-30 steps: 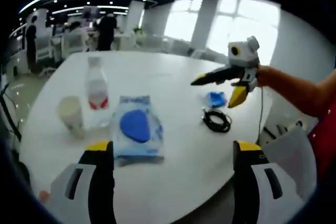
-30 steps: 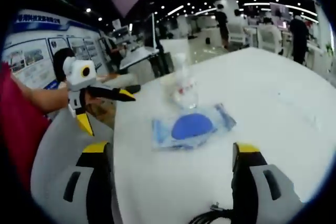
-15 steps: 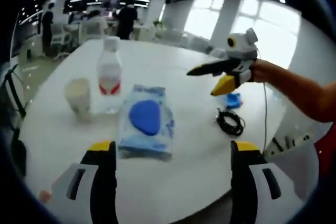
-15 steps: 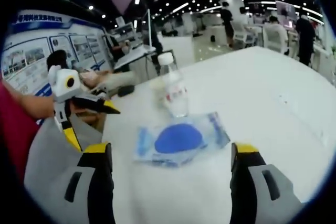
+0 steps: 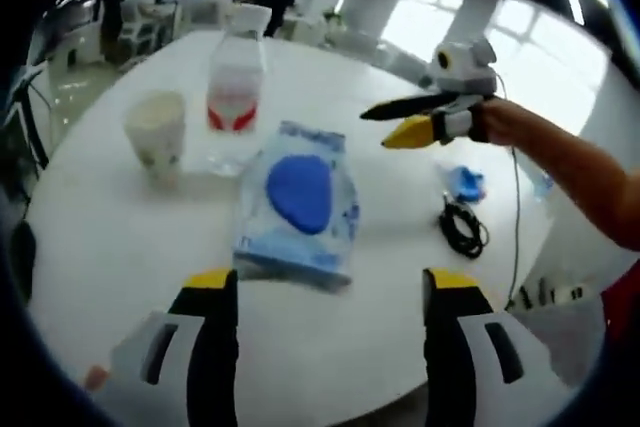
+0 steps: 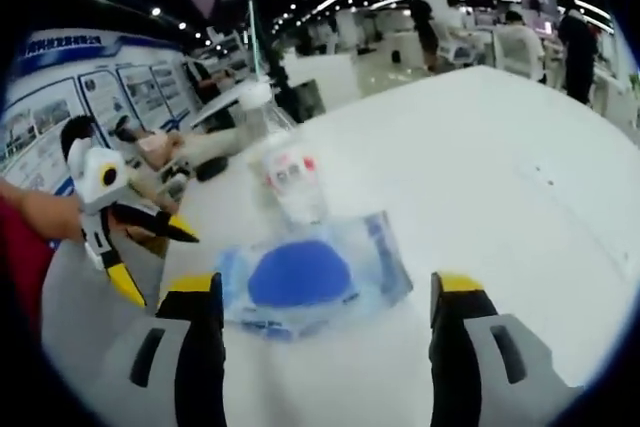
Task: Arrange the tabletop items into an orderly group along one side of the table until the central work area is clear of visible clutter.
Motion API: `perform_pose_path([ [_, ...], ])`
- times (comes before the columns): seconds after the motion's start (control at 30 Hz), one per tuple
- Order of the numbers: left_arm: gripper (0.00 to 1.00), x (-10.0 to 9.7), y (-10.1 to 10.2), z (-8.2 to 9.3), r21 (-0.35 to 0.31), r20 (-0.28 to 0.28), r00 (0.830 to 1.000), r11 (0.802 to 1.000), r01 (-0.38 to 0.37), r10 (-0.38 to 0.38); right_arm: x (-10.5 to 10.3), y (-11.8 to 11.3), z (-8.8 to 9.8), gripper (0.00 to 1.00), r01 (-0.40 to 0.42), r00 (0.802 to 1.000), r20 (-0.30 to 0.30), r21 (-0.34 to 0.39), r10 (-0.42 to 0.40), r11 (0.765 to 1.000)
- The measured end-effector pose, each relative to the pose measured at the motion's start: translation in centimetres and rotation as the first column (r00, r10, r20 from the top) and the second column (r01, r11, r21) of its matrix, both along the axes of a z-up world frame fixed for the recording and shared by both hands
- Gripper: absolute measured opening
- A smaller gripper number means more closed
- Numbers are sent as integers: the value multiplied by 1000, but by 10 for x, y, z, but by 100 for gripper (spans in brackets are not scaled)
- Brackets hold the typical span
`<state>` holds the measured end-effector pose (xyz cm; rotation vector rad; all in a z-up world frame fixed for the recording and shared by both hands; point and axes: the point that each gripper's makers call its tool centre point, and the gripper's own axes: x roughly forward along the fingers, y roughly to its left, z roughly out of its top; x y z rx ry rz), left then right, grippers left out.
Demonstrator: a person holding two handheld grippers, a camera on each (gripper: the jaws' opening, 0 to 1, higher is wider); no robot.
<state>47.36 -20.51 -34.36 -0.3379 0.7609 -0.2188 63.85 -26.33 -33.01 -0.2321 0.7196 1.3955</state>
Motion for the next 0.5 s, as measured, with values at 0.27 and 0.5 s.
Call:
perform_pose_path([
  [0.27,63,2,-3,-20,-30,-86,996,1000,-1,-2,4,14,-21,79,-11,1000,-17,-35,11,999],
  [0.5,57,11,-11,-31,-62,-114,993,998,-24,17,8,20,-31,74,-21,999,-24,-45,20,999],
])
